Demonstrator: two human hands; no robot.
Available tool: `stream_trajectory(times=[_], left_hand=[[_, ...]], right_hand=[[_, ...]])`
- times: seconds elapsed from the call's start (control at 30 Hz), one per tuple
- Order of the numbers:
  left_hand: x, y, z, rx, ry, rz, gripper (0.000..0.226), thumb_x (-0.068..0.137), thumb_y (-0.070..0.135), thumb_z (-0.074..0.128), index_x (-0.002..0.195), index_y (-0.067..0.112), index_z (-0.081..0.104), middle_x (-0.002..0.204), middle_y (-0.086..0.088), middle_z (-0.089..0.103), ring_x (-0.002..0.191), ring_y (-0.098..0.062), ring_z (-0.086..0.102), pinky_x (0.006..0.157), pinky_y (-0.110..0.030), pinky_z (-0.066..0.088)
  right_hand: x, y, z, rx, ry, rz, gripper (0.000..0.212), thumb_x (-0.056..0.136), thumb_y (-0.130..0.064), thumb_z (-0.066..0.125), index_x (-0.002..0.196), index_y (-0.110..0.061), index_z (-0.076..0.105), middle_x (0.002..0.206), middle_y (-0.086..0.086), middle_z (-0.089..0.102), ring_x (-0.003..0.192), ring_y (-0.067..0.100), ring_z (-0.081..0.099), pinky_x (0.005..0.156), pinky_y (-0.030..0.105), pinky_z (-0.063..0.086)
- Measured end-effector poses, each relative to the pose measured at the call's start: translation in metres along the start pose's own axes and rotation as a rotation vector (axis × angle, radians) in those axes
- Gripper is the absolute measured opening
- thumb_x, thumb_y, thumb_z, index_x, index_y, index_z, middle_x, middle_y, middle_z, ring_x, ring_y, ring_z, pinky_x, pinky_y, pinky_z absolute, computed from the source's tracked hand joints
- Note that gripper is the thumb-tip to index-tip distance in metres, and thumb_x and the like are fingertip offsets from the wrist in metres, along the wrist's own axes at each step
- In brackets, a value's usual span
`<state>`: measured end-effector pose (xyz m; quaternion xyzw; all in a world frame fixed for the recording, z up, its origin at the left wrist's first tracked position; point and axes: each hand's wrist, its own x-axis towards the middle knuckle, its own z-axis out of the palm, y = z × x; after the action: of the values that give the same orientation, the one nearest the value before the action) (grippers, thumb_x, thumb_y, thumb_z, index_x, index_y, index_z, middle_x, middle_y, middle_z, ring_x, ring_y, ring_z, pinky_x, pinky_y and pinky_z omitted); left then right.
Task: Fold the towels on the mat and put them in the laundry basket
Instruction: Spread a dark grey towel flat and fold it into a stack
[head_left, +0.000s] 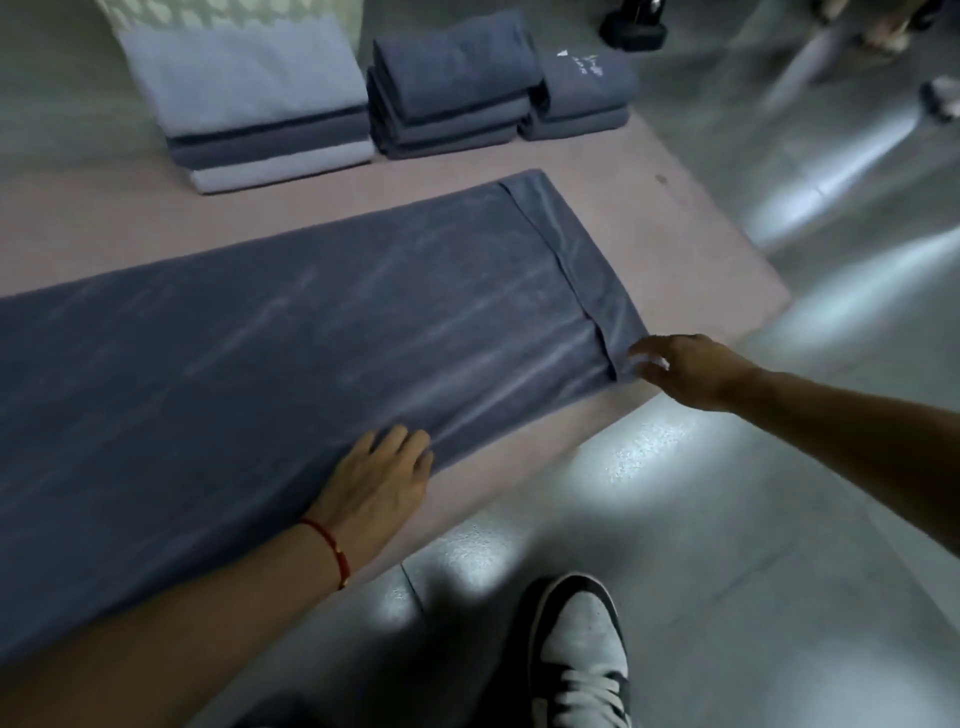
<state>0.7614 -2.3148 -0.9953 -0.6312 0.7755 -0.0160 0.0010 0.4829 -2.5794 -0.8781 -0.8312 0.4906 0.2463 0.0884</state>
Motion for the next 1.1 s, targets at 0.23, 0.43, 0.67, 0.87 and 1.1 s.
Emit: stream_trajectory(times=[0.23,0.43,0.67,0.87,1.1], left_hand=[[0.003,-0.004,-0.003,0.071,-0.048,0.070,0.027,0.058,0.000,0.084,0.072,0.010,0.063,0.079,-0.009,0.052,0.069,-0.029,0.048,0.061,-0.042,0.040],[0.016,0.010,-0.002,0.020,-0.159,-0.001,0.034,0.050,-0.003,0.084,0.074,0.009,0.064,0.079,-0.009,0.055,0.065,-0.028,0.051,0.063,-0.043,0.044],[0.033,0.031,-0.005,-0.369,-0.092,-0.013,0.013,0.075,0.032,0.044,0.066,0.023,0.043,0.075,0.008,0.042,0.066,-0.013,0.046,0.056,-0.030,0.040],[0.004,0.021,0.001,-0.297,-0.036,-0.162,0.026,0.090,0.034,0.045,0.105,0.023,0.063,0.119,0.002,0.055,0.104,-0.023,0.055,0.085,-0.043,0.045],[-0.122,-0.038,0.019,-0.141,-0.282,-0.604,0.059,0.100,0.050,0.021,0.158,0.041,0.018,0.168,-0.004,0.008,0.151,-0.039,0.016,0.109,-0.075,0.017]], right_hand=[[0.062,0.012,0.062,0.487,0.185,0.590,0.026,0.101,-0.023,0.055,0.108,0.002,0.059,0.106,0.020,0.061,0.098,0.039,0.062,0.085,0.042,0.055],[0.083,0.019,0.083,0.760,0.347,0.728,0.025,0.092,-0.021,0.063,0.111,-0.006,0.058,0.105,0.013,0.061,0.090,0.035,0.062,0.090,0.044,0.055],[0.081,0.063,0.088,0.833,0.453,0.659,0.021,0.089,-0.011,0.065,0.110,-0.011,0.067,0.113,0.012,0.068,0.092,0.029,0.066,0.088,0.041,0.058],[0.067,-0.004,0.092,0.208,0.351,0.162,0.056,0.105,-0.051,0.033,0.155,-0.033,0.018,0.166,0.012,0.005,0.151,0.042,0.010,0.115,0.068,0.012],[0.055,-0.101,0.087,0.021,0.203,-0.156,0.071,0.098,-0.063,0.006,0.161,-0.033,-0.005,0.168,0.009,-0.015,0.153,0.042,-0.011,0.116,0.073,-0.002]])
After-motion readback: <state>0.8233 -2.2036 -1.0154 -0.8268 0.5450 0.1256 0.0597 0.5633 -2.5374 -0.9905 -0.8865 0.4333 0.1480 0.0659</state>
